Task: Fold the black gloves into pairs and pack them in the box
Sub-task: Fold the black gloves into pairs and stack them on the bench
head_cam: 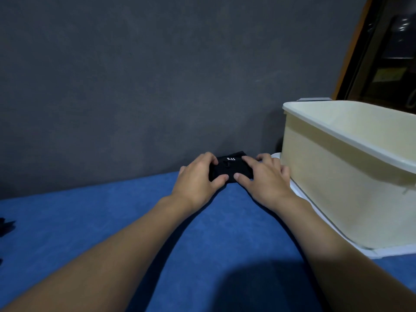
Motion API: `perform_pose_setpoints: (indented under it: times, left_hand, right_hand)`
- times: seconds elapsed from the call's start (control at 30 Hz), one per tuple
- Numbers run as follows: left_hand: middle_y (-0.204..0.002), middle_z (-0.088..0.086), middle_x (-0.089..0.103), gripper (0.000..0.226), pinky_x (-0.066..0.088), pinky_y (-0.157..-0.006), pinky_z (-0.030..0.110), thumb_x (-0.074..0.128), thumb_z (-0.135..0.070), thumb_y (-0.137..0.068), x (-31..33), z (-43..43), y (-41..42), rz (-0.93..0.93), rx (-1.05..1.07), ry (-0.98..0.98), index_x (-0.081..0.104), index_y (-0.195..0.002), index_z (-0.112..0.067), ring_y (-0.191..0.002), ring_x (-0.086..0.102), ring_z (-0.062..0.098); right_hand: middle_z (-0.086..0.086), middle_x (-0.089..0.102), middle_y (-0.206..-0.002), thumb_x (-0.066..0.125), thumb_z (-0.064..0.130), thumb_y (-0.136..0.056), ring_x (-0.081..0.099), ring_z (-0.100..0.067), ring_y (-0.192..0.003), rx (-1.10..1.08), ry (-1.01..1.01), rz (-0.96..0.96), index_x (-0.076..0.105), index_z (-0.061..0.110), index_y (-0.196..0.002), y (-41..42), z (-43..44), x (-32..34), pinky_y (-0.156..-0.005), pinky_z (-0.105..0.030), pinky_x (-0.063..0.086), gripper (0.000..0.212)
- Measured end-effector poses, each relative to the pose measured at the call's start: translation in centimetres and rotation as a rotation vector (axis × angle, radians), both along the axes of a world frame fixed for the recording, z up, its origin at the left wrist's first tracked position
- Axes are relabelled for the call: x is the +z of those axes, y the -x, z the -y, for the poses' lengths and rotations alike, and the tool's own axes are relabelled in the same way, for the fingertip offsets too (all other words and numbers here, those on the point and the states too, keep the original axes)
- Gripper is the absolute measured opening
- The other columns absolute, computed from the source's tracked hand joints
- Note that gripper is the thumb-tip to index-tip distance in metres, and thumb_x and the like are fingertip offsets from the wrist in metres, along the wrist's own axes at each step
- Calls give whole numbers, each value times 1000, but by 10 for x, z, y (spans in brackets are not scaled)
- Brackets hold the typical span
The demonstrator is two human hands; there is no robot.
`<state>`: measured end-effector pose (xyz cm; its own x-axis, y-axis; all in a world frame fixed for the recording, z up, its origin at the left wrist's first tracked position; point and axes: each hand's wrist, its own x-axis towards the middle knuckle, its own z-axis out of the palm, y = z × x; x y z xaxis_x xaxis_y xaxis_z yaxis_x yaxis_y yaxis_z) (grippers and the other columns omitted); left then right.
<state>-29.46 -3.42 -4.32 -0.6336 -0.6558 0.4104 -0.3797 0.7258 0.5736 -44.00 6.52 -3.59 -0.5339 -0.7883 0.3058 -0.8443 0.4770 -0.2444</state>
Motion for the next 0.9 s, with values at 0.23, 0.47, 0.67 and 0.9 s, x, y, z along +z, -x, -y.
perform_pose_setpoints:
  times: [0.23,0.47,0.67,0.9]
  left_hand:
    - [-102,-12,61,31,46,-97,44,70,-40,-88,-2,1,-1,-8,15,-45,54,-108,-24,-93,60,12]
    - [-98,-13,62,30,48,-94,45,70,-41,-86,-5,3,-1,-33,10,-65,52,-105,-27,-90,61,12]
    - [-108,-15,57,38,46,-98,45,70,-42,-87,-2,1,-2,-57,-10,-44,45,-113,-31,-97,58,10]
    - [-116,-14,46,41,46,-99,45,70,-44,-86,-3,1,-2,-68,-23,-19,46,-118,-32,-102,55,10]
  right_hand:
    - [-4,37,-142,41,59,-96,30,-24,-130,1,-35,0,36,39,-143,-1,-1,1,-102,-38,21,52]
    - [-3,37,-143,43,58,-95,30,-23,-131,11,12,11,34,38,-146,-1,-2,-2,-103,-38,20,56]
    - [2,34,-143,52,53,-93,29,-19,-131,37,122,27,36,39,-145,-3,-5,-1,-103,-37,20,56]
    - [3,30,-146,55,53,-91,26,-19,-134,60,135,20,35,38,-145,-7,-6,-1,-106,-38,20,59]
